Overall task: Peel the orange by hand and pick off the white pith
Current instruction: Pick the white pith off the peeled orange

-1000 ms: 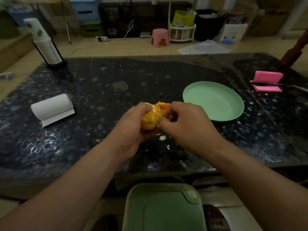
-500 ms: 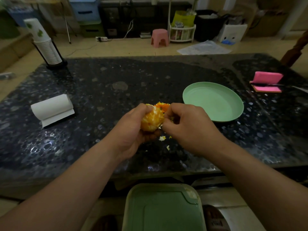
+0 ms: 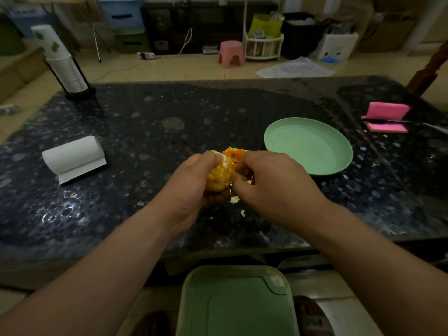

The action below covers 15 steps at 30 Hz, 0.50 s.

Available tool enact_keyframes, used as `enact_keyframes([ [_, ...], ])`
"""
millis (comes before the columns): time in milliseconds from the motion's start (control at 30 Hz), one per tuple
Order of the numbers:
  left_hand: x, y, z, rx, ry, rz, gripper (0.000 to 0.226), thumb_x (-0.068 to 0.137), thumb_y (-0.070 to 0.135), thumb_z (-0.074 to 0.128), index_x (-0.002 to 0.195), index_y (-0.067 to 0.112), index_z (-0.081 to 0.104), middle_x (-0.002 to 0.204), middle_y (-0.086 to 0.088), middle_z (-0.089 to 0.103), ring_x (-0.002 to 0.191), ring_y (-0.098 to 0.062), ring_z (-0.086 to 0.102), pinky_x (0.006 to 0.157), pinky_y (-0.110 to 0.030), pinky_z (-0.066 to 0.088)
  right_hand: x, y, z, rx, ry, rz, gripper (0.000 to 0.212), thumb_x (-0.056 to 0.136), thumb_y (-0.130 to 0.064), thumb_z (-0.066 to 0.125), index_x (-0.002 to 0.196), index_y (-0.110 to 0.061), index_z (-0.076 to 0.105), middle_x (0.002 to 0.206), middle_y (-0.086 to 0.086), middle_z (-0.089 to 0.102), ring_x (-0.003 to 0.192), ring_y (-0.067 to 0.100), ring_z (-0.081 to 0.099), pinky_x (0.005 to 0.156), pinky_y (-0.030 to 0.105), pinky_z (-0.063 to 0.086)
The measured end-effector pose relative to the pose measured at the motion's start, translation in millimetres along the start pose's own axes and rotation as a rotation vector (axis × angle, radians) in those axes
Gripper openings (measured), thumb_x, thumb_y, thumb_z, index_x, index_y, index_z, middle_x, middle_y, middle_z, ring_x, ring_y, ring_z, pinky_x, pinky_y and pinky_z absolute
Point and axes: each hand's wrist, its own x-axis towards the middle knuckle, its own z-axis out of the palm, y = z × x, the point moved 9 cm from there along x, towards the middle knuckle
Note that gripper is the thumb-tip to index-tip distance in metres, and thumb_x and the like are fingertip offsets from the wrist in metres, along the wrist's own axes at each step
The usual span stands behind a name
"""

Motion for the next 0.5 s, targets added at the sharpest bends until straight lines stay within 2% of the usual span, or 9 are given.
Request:
enact_keyframes([
  [67, -0.4, 0.5, 0.1, 0.029, 0.019, 0.023, 0.037, 0.091, 0.04, 0.063, 0.115, 0.011, 0.064, 0.112, -0.015, 0.07, 0.087, -0.023, 0.071, 0.082, -0.047, 0.062, 0.0, -3.7, 2.5, -0.056, 0.017, -0.013, 0.024, 0.098, -0.044, 0.058, 0.083, -0.026, 0.057, 0.077, -0.007, 0.059, 0.069, 0.015, 0.055, 0.058, 0.037, 0.044],
  [200, -1.5, 2.5, 2.2, 0.038, 0.041, 0.058, 0.023, 0.099, 0.033, 0.059, 0.11, 0.013, 0.062, 0.099, -0.009, 0.071, 0.076, -0.017, 0.071, 0.076, -0.043, 0.061, 1.2, 0.0, 3.7, -0.051, 0.077, 0.007, 0.028, 0.097, -0.041, 0.063, 0.077, -0.025, 0.054, 0.07, -0.006, 0.055, 0.064, 0.015, 0.051, 0.053, 0.036, 0.034],
  [300, -1.6, 1.4, 1.7, 0.019, 0.029, 0.027, 0.033, 0.096, 0.037, 0.06, 0.115, 0.011, 0.063, 0.1, -0.011, 0.072, 0.075, -0.02, 0.07, 0.071, -0.039, 0.058, 1.3, 6.6, 3.9, 0.049, 0.062, 0.023, 0.021, 0.096, -0.033, 0.064, 0.078, -0.022, 0.06, 0.068, -0.006, 0.057, 0.063, 0.013, 0.054, 0.055, 0.037, 0.043],
  [367, -2.4, 0.5, 0.7, -0.036, 0.009, -0.011, 0.028, 0.1, 0.034, 0.057, 0.114, 0.011, 0.065, 0.1, -0.012, 0.072, 0.076, -0.021, 0.068, 0.074, -0.041, 0.056, -0.1, 9.7, 5.5, 0.135, 0.023, 0.033, 0.016, 0.097, -0.032, 0.064, 0.084, -0.023, 0.066, 0.069, -0.006, 0.062, 0.064, 0.011, 0.058, 0.059, 0.038, 0.05],
  [500, -3.6, 2.4, 2.4, -0.06, -0.019, -0.033, 0.026, 0.101, 0.034, 0.056, 0.113, 0.013, 0.066, 0.103, -0.013, 0.071, 0.076, -0.022, 0.066, 0.068, -0.035, 0.057, -0.2, 15.0, 7.0, 0.214, -0.009, 0.077, 0.01, 0.098, -0.034, 0.066, 0.091, -0.028, 0.07, 0.07, -0.01, 0.064, 0.065, 0.006, 0.059, 0.058, 0.03, 0.048],
])
